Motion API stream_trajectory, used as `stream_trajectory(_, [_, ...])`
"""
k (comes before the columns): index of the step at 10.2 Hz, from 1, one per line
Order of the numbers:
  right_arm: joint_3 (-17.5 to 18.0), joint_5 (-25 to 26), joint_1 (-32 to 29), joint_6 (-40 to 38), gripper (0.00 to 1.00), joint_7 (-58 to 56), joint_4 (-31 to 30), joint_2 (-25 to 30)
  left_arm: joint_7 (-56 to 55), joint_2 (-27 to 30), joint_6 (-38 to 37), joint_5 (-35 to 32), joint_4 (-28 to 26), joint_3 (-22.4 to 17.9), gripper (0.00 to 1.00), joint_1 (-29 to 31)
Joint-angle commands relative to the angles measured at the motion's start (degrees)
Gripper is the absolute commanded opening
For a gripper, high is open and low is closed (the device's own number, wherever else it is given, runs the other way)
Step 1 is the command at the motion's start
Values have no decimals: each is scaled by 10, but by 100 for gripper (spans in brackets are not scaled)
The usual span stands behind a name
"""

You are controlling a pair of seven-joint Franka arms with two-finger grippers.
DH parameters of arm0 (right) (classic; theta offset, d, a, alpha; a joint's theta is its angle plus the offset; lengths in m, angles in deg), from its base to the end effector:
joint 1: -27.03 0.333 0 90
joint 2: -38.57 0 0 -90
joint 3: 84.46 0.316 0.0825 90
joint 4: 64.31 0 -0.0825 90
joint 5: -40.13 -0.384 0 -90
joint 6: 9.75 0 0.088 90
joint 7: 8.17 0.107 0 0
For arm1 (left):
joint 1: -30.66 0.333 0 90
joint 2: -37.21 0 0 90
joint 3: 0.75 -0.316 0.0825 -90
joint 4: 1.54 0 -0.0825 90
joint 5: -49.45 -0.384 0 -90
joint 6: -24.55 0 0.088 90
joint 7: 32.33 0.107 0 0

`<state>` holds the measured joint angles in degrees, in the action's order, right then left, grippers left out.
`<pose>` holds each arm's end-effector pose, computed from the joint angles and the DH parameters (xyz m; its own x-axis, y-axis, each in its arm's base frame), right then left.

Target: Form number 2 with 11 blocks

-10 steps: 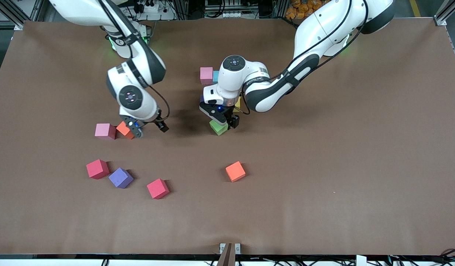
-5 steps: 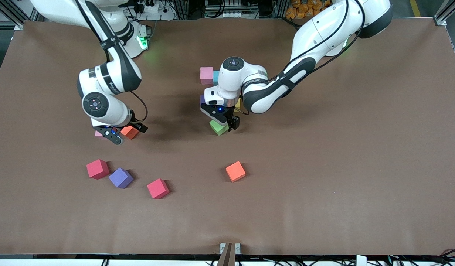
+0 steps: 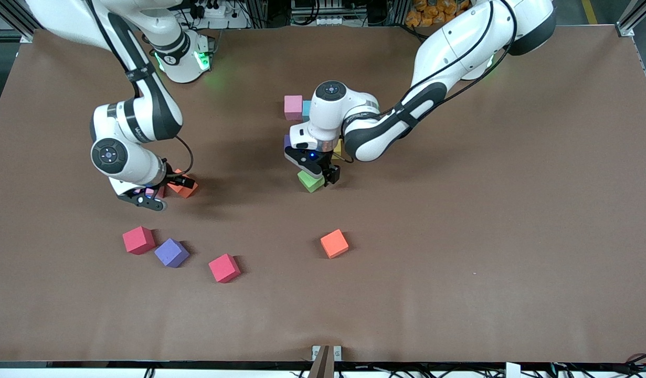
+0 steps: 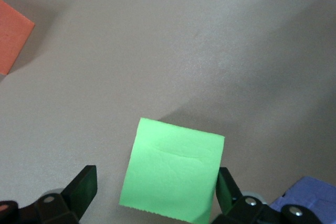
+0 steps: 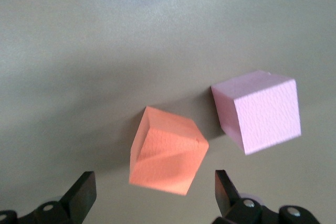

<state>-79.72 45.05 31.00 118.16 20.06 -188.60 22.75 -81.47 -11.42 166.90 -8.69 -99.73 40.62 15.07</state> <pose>0.5328 0.0792 0.2502 0.9435 -0.2843 -0.1702 -0.2648 -0.9557 0.1284 0.4166 -0.5388 0.2054 0.7466 -0.6010 0.2854 -0.6235 -0.7817 -0.0150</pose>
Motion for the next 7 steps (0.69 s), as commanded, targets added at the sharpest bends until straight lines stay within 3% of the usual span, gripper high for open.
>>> stream_trajectory(1, [-2,9,-5,55,100,-13,-25,-18,-17,1,3,-12,6,-1,100,-1])
stream_trajectory(7, [-5,7,-17,85,100,-14,-72,-11,-33,-12,4,-13,24,-1,100,-12])
